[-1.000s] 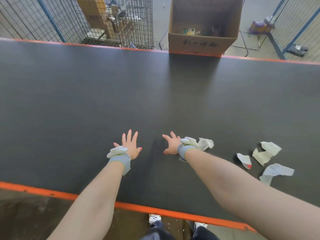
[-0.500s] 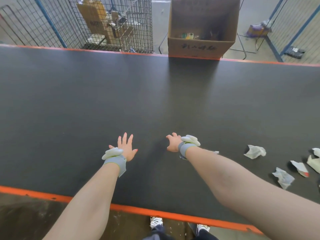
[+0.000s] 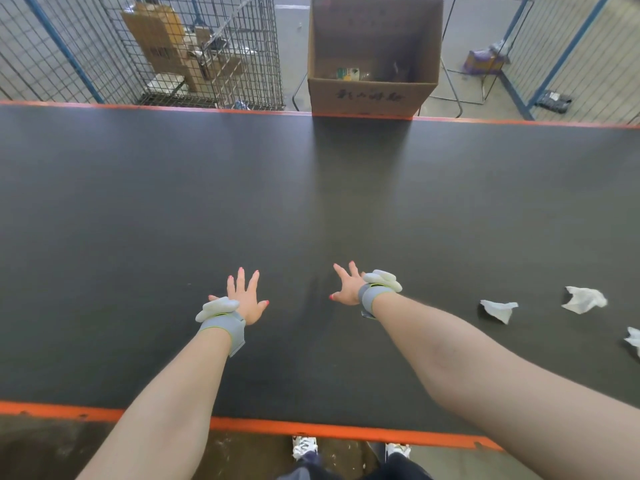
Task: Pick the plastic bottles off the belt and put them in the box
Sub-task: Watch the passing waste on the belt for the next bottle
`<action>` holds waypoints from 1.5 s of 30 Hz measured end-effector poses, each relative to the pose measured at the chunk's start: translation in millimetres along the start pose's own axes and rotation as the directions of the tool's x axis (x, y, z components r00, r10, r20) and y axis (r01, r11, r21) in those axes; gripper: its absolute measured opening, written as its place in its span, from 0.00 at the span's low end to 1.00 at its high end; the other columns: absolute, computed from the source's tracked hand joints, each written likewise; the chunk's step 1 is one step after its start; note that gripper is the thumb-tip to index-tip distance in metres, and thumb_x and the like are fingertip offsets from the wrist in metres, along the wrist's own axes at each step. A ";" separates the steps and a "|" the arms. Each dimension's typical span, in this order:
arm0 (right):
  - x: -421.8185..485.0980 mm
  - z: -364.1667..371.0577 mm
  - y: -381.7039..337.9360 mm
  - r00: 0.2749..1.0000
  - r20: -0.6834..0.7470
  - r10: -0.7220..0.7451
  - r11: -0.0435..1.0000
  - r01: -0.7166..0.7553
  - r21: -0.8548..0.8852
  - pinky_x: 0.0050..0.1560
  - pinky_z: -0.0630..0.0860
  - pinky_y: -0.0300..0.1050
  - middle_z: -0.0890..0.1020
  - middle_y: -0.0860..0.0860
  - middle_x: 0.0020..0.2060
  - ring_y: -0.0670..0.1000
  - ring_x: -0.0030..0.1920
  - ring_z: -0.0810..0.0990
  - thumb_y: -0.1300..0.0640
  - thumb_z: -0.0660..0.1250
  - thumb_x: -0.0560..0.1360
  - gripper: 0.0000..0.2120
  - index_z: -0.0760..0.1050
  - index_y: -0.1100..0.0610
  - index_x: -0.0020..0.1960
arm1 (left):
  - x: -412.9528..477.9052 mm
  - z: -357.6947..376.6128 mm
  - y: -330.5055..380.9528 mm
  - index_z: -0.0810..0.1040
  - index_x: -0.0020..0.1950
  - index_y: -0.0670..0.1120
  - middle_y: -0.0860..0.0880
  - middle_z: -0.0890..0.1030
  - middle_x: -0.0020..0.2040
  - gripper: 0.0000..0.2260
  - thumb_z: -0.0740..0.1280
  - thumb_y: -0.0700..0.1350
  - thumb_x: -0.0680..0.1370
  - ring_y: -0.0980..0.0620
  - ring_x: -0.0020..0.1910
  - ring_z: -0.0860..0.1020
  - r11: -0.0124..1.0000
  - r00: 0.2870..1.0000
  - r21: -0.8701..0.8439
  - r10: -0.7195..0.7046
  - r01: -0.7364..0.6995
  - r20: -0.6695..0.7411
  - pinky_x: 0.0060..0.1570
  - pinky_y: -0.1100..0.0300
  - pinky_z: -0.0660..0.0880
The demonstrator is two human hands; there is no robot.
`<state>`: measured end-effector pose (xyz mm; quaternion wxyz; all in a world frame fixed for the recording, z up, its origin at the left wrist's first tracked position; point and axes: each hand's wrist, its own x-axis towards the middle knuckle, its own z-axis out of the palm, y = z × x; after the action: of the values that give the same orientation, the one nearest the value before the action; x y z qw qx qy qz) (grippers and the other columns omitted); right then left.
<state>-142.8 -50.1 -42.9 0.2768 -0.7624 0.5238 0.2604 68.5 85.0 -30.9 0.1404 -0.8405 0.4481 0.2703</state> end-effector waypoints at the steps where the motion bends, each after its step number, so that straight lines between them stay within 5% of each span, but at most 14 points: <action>1: 0.2 2.6 -1.0 1.000 0.013 0.004 1.000 -0.004 -0.001 0.67 0.66 0.55 0.37 0.48 0.78 0.61 0.75 0.58 0.42 0.61 0.78 0.39 0.38 0.40 0.78 | -1.3 2.3 -1.5 0.38 0.78 0.56 0.50 0.35 0.78 0.31 0.54 0.57 0.82 0.47 0.78 0.39 1.000 1.000 0.000 -0.005 0.005 0.005 0.69 0.31 0.53; 12: -1.8 11.7 -33.9 0.997 0.036 -0.067 0.996 0.070 -0.061 0.73 0.55 0.59 0.37 0.50 0.78 0.62 0.77 0.49 0.44 0.59 0.80 0.37 0.39 0.43 0.79 | -7.3 8.6 -31.6 0.38 0.78 0.56 0.50 0.36 0.78 0.31 0.52 0.58 0.82 0.46 0.78 0.39 0.997 0.997 -0.015 -0.070 0.070 0.016 0.69 0.31 0.53; 27: -1.8 9.6 -57.7 0.991 0.054 -0.119 0.980 0.126 -0.154 0.74 0.54 0.57 0.40 0.52 0.78 0.62 0.77 0.52 0.44 0.60 0.80 0.38 0.38 0.44 0.79 | -15.7 12.2 -55.5 0.41 0.79 0.52 0.49 0.41 0.79 0.32 0.56 0.56 0.81 0.48 0.78 0.42 0.991 0.991 -0.030 -0.131 0.130 -0.027 0.71 0.34 0.50; 36: 4.5 19.5 -96.5 0.978 0.070 -0.197 0.962 0.207 -0.181 0.74 0.57 0.57 0.42 0.51 0.79 0.61 0.76 0.56 0.43 0.61 0.79 0.38 0.39 0.44 0.79 | -31.7 17.5 -90.5 0.41 0.79 0.52 0.48 0.38 0.78 0.33 0.58 0.51 0.81 0.45 0.77 0.38 0.937 0.937 -0.074 -0.345 0.340 -0.060 0.67 0.27 0.50; 45: 5.3 39.4 -138.7 0.948 0.093 -0.303 0.940 0.314 -0.134 0.76 0.52 0.55 0.42 0.51 0.79 0.58 0.78 0.50 0.45 0.62 0.78 0.39 0.40 0.45 0.79 | -39.1 33.2 -129.9 0.39 0.78 0.52 0.47 0.33 0.77 0.35 0.60 0.50 0.80 0.44 0.77 0.37 0.875 0.884 -0.203 -0.461 0.439 -0.077 0.68 0.28 0.51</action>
<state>-14.6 15.1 -53.9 0.2757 -0.8435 0.3671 0.2786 147.6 199.9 -36.0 0.0950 -0.9458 0.2216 0.2175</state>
